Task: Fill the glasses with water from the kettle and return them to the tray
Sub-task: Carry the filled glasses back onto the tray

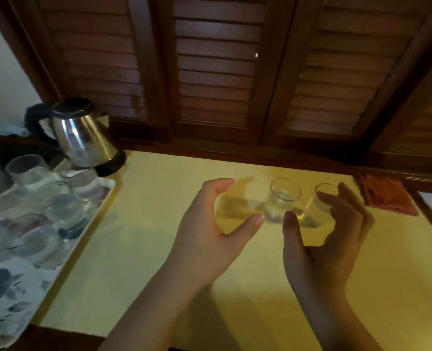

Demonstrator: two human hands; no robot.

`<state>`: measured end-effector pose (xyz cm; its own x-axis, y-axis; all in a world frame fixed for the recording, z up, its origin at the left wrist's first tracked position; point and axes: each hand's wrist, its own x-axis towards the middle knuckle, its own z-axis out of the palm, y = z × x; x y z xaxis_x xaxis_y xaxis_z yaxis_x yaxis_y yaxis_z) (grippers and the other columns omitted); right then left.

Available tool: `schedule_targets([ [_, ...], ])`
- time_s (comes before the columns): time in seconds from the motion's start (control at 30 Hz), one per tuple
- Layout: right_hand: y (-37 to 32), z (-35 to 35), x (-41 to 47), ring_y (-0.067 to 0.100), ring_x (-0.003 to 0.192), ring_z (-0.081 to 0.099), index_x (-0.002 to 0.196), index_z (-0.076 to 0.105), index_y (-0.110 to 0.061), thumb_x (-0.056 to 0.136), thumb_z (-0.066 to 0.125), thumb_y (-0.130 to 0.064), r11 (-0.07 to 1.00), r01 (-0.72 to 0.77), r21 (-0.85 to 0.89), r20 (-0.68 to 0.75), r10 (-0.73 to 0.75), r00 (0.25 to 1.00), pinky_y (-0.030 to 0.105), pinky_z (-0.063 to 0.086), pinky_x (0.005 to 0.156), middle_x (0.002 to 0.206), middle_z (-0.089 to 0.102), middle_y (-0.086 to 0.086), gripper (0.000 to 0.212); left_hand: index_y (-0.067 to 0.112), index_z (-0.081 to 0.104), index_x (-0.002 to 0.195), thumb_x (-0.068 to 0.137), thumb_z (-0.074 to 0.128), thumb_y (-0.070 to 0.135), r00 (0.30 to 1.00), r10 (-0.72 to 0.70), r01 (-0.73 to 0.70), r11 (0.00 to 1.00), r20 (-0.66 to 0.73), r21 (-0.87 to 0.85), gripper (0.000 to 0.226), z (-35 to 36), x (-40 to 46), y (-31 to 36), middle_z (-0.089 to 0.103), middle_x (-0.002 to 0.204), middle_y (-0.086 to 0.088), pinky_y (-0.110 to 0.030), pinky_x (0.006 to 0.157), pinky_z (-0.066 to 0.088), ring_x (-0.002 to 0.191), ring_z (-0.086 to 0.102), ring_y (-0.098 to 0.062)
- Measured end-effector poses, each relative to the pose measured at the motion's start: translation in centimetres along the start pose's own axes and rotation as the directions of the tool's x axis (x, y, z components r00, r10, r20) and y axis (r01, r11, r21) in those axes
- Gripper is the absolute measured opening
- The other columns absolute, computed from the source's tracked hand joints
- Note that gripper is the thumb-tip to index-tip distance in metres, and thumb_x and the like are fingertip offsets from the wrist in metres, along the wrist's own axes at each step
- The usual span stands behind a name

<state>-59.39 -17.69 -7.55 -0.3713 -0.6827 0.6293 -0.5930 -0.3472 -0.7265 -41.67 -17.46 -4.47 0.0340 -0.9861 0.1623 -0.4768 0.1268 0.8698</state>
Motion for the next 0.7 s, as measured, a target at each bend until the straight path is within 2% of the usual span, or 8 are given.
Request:
schedule_targets([
  [0.03,1.3,-0.9,0.5,0.024,0.147,0.04,0.131,0.057,-0.006,0.084,0.08,-0.015,0.999,-0.03,-0.018,0.001,0.03,1.0,0.032,0.039,0.116,0.152,0.043,0.016,0.053,0.05,0.038,0.142,0.079,0.073,0.07,1.0,-0.012,0.013,1.0,0.018,-0.013,0.075,1.9,0.7,0.0,0.043,0.143,0.036,-0.003,0.094,0.032,0.133,0.044,0.007],
  [0.07,2.6,-1.6,0.9,0.022,0.149,0.038,0.135,0.055,-0.009,0.086,0.081,-0.014,0.997,-0.07,-0.029,0.008,0.07,0.997,0.029,0.036,0.117,0.154,0.042,0.014,0.055,0.048,0.038,0.143,0.08,0.076,0.067,0.999,-0.023,0.024,0.999,0.029,-0.021,0.076,3.6,1.5,-0.1,0.044,0.142,0.034,-0.003,0.093,0.031,0.132,0.044,0.005],
  [0.2,7.8,-3.4,2.6,0.019,0.15,0.038,0.152,0.039,-0.02,0.086,0.085,-0.024,0.962,-0.27,-0.036,0.085,0.272,0.958,0.051,0.039,0.12,0.157,0.038,0.001,0.08,0.042,0.034,0.15,0.078,0.085,0.059,0.996,-0.075,0.075,0.997,0.056,-0.001,0.09,9.4,4.4,-0.8,0.046,0.152,0.019,-0.009,0.095,0.032,0.131,0.04,0.003],
  [0.33,11.5,-3.5,5.1,0.019,0.151,0.038,0.161,0.023,-0.028,0.083,0.088,-0.035,0.896,-0.443,-0.044,0.252,0.439,0.862,0.044,0.039,0.121,0.164,0.038,0.0,0.102,0.037,0.029,0.154,0.073,0.09,0.056,0.989,-0.143,0.141,0.989,0.041,0.048,0.103,13.1,7.3,-1.5,0.048,0.156,0.006,-0.024,0.103,0.04,0.14,0.048,-0.015],
  [0.47,13.4,-2.2,7.6,0.027,0.147,0.046,0.164,0.019,-0.027,0.078,0.092,-0.038,0.879,-0.466,-0.099,0.4,0.464,0.79,0.037,0.044,0.107,0.16,0.047,0.008,0.114,0.036,0.033,0.151,0.068,0.092,0.057,0.986,-0.165,0.164,0.985,0.015,0.045,0.104,14.6,9.4,-2.0,0.054,0.147,0.005,-0.032,0.105,0.049,0.13,0.055,-0.017],
  [0.57,13.9,-1.2,8.8,0.024,0.137,0.054,0.164,0.021,-0.027,0.078,0.094,-0.032,0.89,-0.448,-0.082,0.477,0.43,0.766,0.021,0.044,0.097,0.15,0.055,0.009,0.113,0.037,0.04,0.145,0.07,0.091,0.058,0.991,-0.134,0.132,0.99,0.03,0.057,0.093,15.2,10.2,-2.4,0.056,0.138,0.015,-0.025,0.096,0.046,0.123,0.055,-0.009],
  [0.63,13.7,-0.9,9.3,0.016,0.116,0.059,0.164,0.022,-0.028,0.079,0.094,-0.028,0.887,-0.453,-0.084,0.49,0.433,0.757,0.001,0.043,0.076,0.137,0.059,0.005,0.111,0.039,0.044,0.141,0.071,0.09,0.059,0.992,-0.121,0.118,0.991,0.036,0.058,0.086,15.3,10.5,-2.7,0.059,0.135,0.018,-0.017,0.087,0.044,0.122,0.056,-0.007],
  [0.7,13.5,-0.8,9.6,0.001,0.09,0.062,0.161,0.029,-0.027,0.081,0.092,-0.024,0.888,-0.452,-0.083,0.479,0.433,0.763,-0.002,0.043,0.065,0.122,0.061,0.0,0.102,0.039,0.048,0.135,0.07,0.09,0.059,0.992,-0.119,0.118,0.992,0.031,0.038,0.08,15.2,10.6,-2.9,0.062,0.13,0.017,-0.012,0.081,0.044,0.118,0.059,-0.007],
])
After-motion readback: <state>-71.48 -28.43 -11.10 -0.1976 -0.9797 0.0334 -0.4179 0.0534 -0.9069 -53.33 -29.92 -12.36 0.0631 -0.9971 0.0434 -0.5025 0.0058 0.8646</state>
